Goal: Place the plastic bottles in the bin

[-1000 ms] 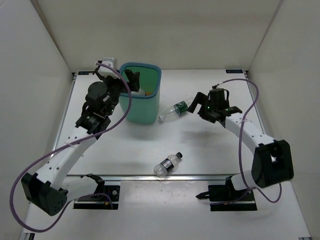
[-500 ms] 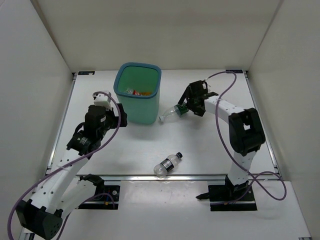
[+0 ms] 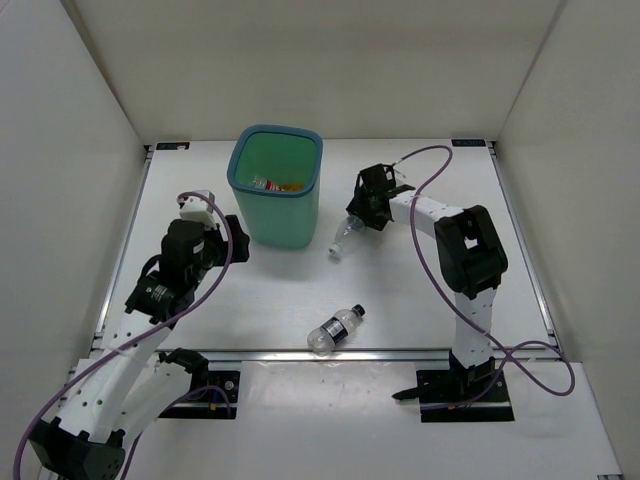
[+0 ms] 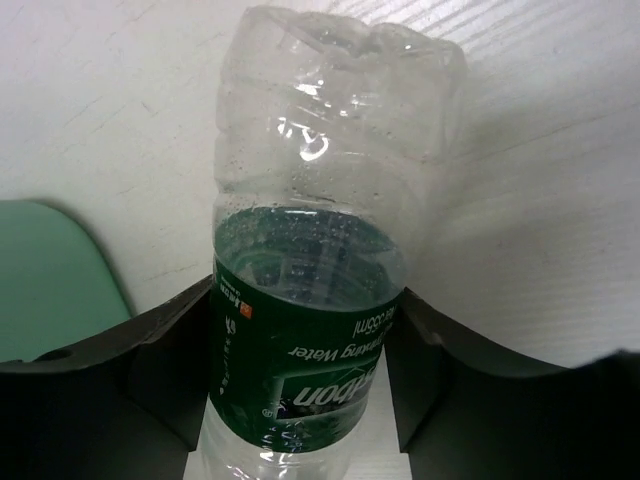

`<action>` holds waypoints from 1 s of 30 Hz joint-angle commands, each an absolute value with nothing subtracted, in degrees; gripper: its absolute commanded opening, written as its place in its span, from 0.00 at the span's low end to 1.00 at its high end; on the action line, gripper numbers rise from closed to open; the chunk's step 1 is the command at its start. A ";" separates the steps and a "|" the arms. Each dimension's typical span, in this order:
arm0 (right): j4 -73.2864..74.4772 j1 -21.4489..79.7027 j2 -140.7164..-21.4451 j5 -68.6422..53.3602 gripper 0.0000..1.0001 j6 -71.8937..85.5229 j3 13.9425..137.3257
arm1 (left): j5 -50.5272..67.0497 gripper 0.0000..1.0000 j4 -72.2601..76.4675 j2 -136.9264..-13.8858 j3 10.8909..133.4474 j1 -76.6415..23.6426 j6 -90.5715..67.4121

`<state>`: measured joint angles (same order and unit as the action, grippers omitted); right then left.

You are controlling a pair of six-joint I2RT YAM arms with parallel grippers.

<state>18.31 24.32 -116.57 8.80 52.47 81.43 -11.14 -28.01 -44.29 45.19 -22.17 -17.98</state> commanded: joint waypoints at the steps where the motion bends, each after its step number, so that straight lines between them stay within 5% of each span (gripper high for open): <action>1: 16.27 24.00 -115.41 10.64 0.55 49.85 83.93 | -10.29 0.99 -28.83 -42.71 45.97 -21.44 -17.23; 8: 7.77 23.47 -99.97 16.87 0.45 32.03 82.36 | -9.14 0.99 -29.53 -41.66 46.05 -22.59 -18.80; 14: -7.27 27.49 -90.53 9.94 0.42 13.20 86.90 | -7.21 0.99 -30.32 -40.70 43.07 -21.36 -19.42; 23: -18.46 36.03 -103.33 -6.31 0.43 4.65 101.42 | -2.91 0.99 -34.36 -42.89 41.84 -21.62 -16.97; 27: -16.27 37.97 -108.80 -14.49 0.57 4.04 106.26 | -2.55 0.99 -37.16 -41.14 40.87 -21.36 -15.12; 30: -14.15 39.81 -108.98 -13.11 0.78 0.63 105.65 | -2.20 0.98 -38.58 -39.91 41.05 -21.44 -14.85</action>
